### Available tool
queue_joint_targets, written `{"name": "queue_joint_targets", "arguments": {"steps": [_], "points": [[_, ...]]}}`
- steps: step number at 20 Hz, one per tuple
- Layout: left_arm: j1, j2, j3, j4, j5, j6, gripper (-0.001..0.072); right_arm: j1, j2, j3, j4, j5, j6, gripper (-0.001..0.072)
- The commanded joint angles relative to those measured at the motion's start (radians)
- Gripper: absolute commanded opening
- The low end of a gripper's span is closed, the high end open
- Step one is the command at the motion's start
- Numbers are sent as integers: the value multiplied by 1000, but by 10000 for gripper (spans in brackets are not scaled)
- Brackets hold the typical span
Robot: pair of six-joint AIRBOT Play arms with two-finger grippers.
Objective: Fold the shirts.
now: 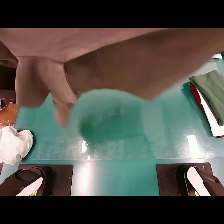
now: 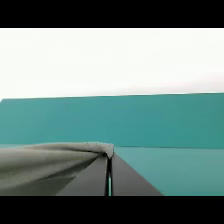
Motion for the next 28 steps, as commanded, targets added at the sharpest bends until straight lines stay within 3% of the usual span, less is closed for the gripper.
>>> {"name": "queue_joint_targets", "arguments": {"steps": [1,6,8,12,15,16,17,18,19,20,24,28], "points": [[1,19,-45,37,10,-6,31,-111,21,-4,-6,76,56,10],[1,-39,-369,151,13,2,31,67,-113,-127,-13,257,114,10],[1,-124,-479,156,31,19,31,198,-194,-213,-98,246,114,11],[2,-376,-567,171,194,77,32,413,-377,-373,-307,12,114,12],[2,-517,-566,211,334,26,33,455,-497,-404,-313,-191,114,13],[2,-537,-563,244,349,17,77,455,-535,-387,-313,-211,114,14],[2,-543,-561,278,360,17,364,452,-571,-356,-313,-200,114,23],[1,-542,-552,313,357,16,570,445,-599,-319,-313,-169,114,158],[2,-540,-532,352,333,18,549,432,-621,-279,-313,-132,114,414],[2,-540,-504,383,297,18,548,423,-639,-236,-312,-89,114,533],[1,-518,-468,297,122,-18,547,402,-624,-151,-316,2,113,531],[-2,-407,-737,202,164,-87,547,402,-562,-152,-323,2,108,531]]}}
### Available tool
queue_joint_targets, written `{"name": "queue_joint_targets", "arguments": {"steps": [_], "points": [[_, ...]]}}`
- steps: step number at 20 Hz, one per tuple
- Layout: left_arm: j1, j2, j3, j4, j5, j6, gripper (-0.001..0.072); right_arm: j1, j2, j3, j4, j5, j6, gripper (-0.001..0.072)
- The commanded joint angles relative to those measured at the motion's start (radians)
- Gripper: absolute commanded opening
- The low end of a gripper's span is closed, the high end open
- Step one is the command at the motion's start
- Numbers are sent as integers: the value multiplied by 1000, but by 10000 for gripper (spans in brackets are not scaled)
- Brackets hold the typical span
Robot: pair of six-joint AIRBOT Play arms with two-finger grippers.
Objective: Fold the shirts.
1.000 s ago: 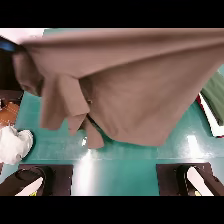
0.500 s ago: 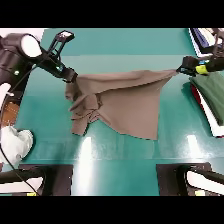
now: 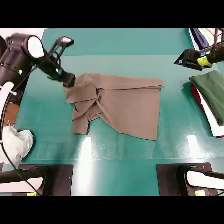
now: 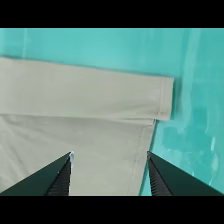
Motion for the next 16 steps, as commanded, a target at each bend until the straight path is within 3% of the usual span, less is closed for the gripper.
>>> {"name": "queue_joint_targets", "arguments": {"steps": [1,5,9,11,14,16], "points": [[0,105,-233,-54,35,-88,547,-2,39,14,-4,20,-6,531],[0,244,-518,-92,204,-129,547,-2,66,14,-2,28,-6,531],[-53,252,-632,-141,291,-127,547,0,65,14,3,77,-6,531],[-144,251,-655,-76,356,-132,547,0,65,14,4,96,-6,531],[-249,250,-657,129,393,-275,547,0,65,14,4,113,-6,530],[-278,239,-661,167,393,-285,547,0,65,14,5,117,-6,530]]}}
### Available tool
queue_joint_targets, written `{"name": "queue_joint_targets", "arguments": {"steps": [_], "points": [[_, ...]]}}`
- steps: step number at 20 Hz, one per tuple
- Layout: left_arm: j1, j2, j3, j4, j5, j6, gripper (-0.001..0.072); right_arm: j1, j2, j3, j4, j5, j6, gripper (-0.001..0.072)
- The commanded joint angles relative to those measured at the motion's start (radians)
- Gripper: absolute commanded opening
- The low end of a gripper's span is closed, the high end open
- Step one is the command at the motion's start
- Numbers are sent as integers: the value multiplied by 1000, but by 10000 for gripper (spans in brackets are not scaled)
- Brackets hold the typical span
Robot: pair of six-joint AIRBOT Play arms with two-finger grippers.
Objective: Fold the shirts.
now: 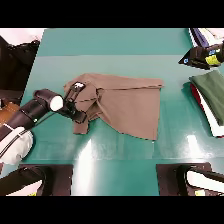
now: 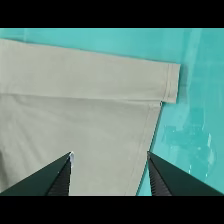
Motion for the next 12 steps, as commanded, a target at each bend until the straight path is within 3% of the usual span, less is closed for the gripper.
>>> {"name": "queue_joint_targets", "arguments": {"steps": [1,6,8,9,11,12], "points": [[-66,-17,-16,135,33,-61,548,1,1,1,3,21,0,531],[-66,-58,-16,245,32,-114,540,2,1,1,3,47,0,530],[-66,-56,-5,260,34,-147,303,2,1,1,2,53,0,531],[-66,-56,-3,261,46,-146,238,2,1,1,2,53,0,531],[-66,-56,-1,267,57,-146,31,1,1,1,2,72,0,530],[-66,-56,10,278,43,-143,31,1,1,1,2,93,-1,530]]}}
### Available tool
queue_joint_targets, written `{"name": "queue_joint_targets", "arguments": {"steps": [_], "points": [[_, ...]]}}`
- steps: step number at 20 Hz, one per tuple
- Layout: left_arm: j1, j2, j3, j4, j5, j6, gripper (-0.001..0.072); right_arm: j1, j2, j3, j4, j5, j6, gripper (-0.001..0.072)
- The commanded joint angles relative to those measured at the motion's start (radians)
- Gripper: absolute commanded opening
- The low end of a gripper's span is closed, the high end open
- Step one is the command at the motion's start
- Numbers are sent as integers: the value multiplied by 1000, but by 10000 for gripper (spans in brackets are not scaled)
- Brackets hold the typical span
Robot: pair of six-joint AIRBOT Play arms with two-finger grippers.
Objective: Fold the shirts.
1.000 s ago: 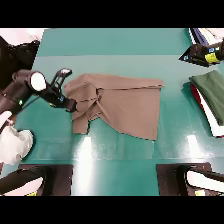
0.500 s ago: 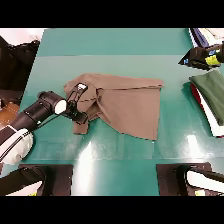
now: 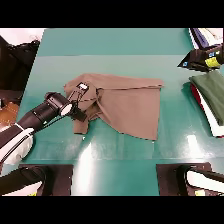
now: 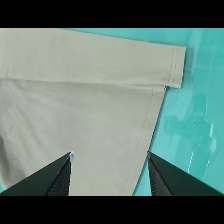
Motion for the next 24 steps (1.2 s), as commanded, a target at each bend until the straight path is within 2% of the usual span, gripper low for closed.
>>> {"name": "queue_joint_targets", "arguments": {"steps": [1,3,5,8,11,16,21,24], "points": [[-2,0,34,60,-38,-4,31,0,1,1,-2,63,-1,530],[11,27,103,105,-121,16,31,0,2,-5,-6,145,-24,530],[48,94,164,92,-136,19,31,0,37,-94,-9,166,-39,530],[116,191,208,-12,-132,28,32,0,142,-369,-8,102,-39,530],[139,214,209,-68,-156,64,32,0,253,-682,7,-1,-34,530],[139,214,209,-132,-121,64,32,0,370,-1069,148,-182,-27,518],[139,214,209,-166,-123,64,32,0,384,-1204,174,-267,-16,507],[139,214,209,-172,-122,63,33,3,384,-1246,257,-307,-24,500]]}}
